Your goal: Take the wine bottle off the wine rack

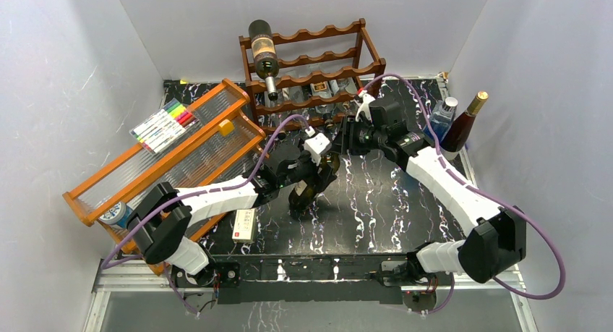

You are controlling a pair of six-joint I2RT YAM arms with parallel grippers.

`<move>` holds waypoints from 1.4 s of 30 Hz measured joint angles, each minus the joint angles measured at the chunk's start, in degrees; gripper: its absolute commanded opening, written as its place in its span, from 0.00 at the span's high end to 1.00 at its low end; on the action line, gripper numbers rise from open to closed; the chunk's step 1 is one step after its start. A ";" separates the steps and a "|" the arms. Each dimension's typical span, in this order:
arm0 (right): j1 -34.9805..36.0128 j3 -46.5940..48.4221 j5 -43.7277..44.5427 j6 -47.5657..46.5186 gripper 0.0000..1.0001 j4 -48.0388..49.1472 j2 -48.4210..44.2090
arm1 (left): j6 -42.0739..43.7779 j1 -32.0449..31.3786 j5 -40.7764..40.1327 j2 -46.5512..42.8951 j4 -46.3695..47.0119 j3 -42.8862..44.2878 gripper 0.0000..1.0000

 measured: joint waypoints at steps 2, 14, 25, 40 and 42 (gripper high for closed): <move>0.00 -0.81 1.16 0.63 0.59 0.66 0.31 | -0.28 0.02 0.04 0.00 -0.04 0.00 0.98; 0.94 0.00 8.76 0.85 1.00 -3.43 -3.19 | -1.03 0.02 0.70 -2.71 -3.50 1.27 0.02; -0.90 3.76 44.92 -6.38 1.00 -22.29 -10.95 | 14.51 0.02 -5.77 -16.15 -10.12 11.56 0.02; -36.06 -0.94 52.37 -3.26 1.00 -18.12 -13.92 | 20.26 2.91 -23.50 -25.16 0.92 -5.75 0.02; -36.72 -0.96 53.07 -3.19 1.00 -17.03 -13.53 | 20.33 3.19 -24.37 -25.18 1.88 -6.62 0.02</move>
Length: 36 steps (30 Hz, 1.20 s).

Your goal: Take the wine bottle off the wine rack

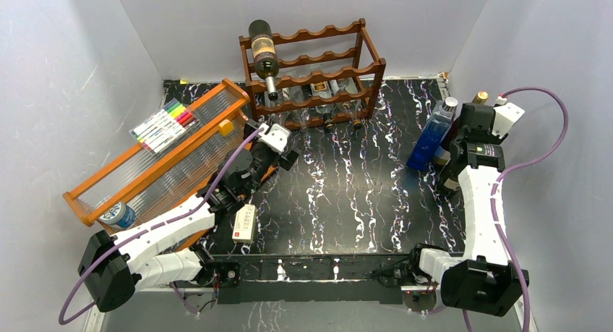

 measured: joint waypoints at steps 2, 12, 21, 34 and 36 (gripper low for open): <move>-0.50 0.00 0.83 -0.04 1.00 1.70 0.87 | 0.20 0.00 -0.20 -0.02 0.35 -0.57 0.02; -2.49 -1.36 0.00 1.60 0.94 7.80 2.56 | 0.83 0.00 -0.28 -0.24 1.64 -0.76 0.02; -2.82 -2.54 -0.09 1.75 0.38 10.16 2.16 | 1.03 0.00 -0.20 -0.24 1.60 -0.76 0.02; -2.64 1.92 -2.38 2.78 0.11 6.47 0.24 | 1.03 0.00 0.20 -0.17 1.42 -0.76 0.02; -2.32 5.29 -2.93 2.69 0.09 5.31 0.07 | 1.03 0.00 0.22 -0.15 1.31 -0.76 0.02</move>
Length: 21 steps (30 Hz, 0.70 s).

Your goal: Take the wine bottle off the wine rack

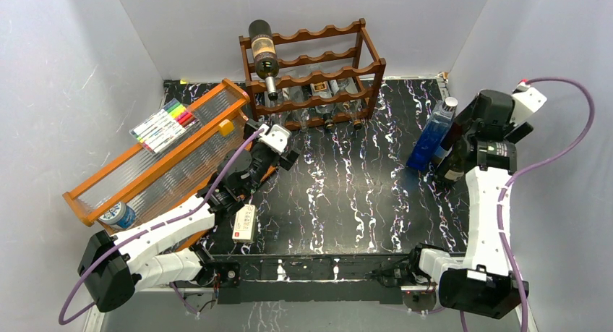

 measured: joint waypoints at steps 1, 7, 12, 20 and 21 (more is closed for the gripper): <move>0.15 1.75 -0.55 -0.04 0.09 -0.24 -0.11 | 0.00 0.00 0.02 0.04 -0.02 0.00 0.02; 3.34 12.70 -12.59 -3.34 0.02 0.50 -1.40 | -0.24 0.00 0.20 0.55 -0.09 0.00 0.02; 5.73 13.40 -28.96 -5.81 0.02 4.15 -2.91 | -0.87 0.00 0.70 1.31 -0.26 0.00 0.02; 9.16 4.96 -49.70 -2.10 0.02 13.62 -0.63 | -2.14 0.00 1.27 2.97 -1.01 0.02 0.02; 10.27 3.80 -50.66 -1.49 0.02 14.27 -0.24 | -2.34 0.00 1.38 3.02 -1.25 0.02 0.02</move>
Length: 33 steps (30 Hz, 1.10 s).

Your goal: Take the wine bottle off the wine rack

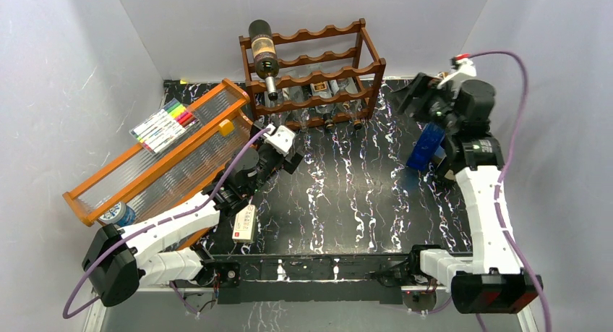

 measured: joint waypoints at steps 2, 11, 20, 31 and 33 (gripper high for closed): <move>4.44 -1.66 -0.07 1.29 0.02 1.36 1.29 | -0.26 0.00 0.22 0.04 -0.17 0.00 0.02; 25.92 -0.66 3.80 2.60 0.02 6.49 11.74 | -0.22 0.00 0.33 1.55 -0.13 -0.02 0.02; 35.54 11.47 8.87 3.37 0.02 10.21 29.24 | 4.17 0.00 -2.89 -7.76 6.86 -6.32 0.02; 36.46 26.10 11.54 7.87 0.02 15.63 41.75 | 12.46 0.02 -11.78 -10.40 13.97 -7.78 0.02; 36.50 27.08 10.64 9.40 0.03 16.37 44.22 | 13.75 0.02 -12.87 -10.58 14.99 -8.26 0.02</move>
